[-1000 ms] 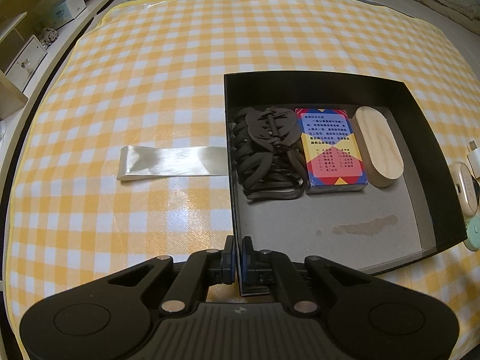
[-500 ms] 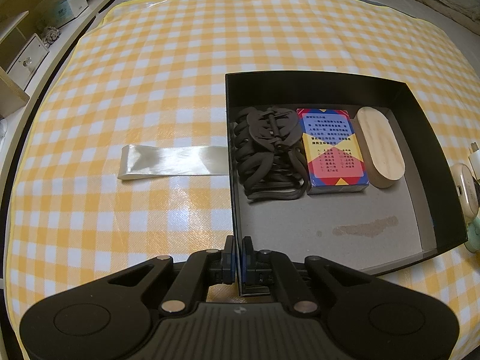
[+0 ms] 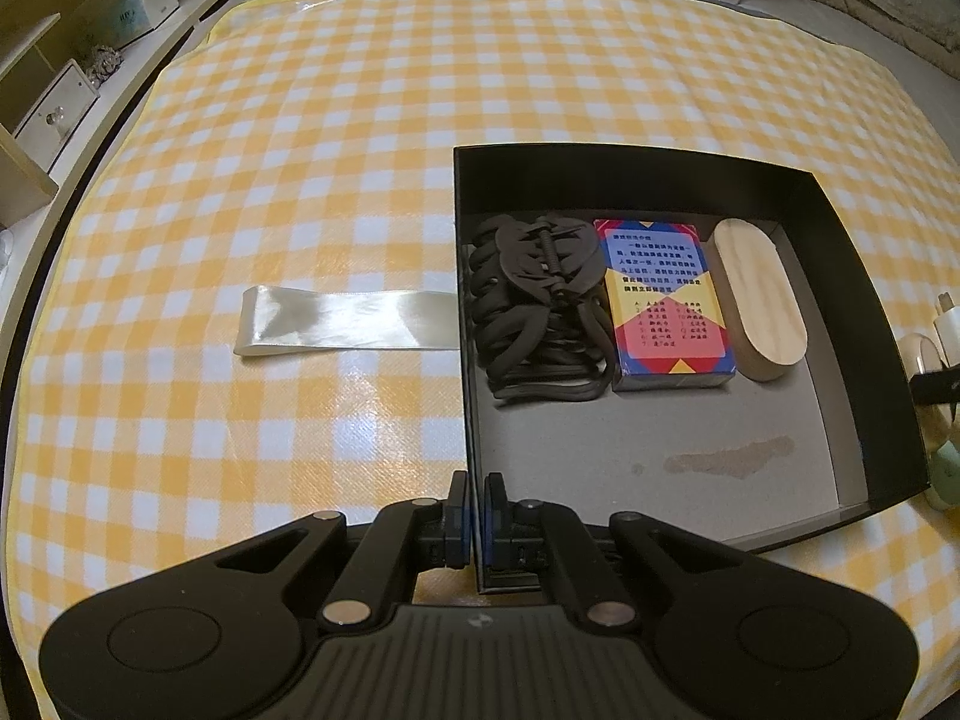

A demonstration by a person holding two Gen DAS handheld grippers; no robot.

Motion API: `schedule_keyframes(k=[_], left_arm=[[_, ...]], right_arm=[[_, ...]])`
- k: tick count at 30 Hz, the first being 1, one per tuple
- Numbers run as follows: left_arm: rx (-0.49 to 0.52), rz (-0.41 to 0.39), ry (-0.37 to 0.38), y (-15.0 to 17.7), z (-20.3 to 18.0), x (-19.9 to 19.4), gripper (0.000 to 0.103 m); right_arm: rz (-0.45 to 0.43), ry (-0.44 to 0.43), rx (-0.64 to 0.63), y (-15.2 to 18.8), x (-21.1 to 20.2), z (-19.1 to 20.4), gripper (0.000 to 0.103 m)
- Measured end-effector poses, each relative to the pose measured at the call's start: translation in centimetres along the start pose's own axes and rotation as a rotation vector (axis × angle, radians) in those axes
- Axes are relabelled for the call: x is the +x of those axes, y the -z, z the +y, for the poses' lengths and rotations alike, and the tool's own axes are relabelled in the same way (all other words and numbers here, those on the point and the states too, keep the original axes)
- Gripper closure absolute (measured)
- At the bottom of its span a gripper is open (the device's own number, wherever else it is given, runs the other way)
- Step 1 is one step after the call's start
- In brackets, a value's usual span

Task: Organize rigid objects
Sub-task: 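Reach the right tool to the white earbud case and grasp it, then carry the earbud case with the right tool into the black box and release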

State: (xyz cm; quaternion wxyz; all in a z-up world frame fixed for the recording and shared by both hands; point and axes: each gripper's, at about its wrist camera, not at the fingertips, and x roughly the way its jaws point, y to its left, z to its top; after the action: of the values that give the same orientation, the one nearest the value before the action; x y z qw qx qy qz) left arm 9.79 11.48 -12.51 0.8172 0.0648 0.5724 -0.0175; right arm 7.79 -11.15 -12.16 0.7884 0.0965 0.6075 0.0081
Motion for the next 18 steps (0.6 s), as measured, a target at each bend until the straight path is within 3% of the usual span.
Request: schedule_keyframes(k=[3,9,15,18], left_arm=[[-0.001,0.001,0.003,0.0,0.1,0.0,0.099],[-0.009,0.003,0.007,-0.1,0.1,0.0,0.099],[-0.01,0.005,0.006,-0.1,0.1,0.0,0.099],[-0.011,0.004,0.008,-0.1,0.1,0.0,0.099]], right_arm=[[0.014,-0.022,-0.016,0.1,0.4,-0.1,0.059],[-0.033,0.044,-0.161,0.6,-0.8,1.2,0.059],[-0.222,0.047,-0.254,-0.5,-5.2,1.9,0.059],[-0.287,-0.026,-0.283,-1.2,-7.3,3.0,0.059]])
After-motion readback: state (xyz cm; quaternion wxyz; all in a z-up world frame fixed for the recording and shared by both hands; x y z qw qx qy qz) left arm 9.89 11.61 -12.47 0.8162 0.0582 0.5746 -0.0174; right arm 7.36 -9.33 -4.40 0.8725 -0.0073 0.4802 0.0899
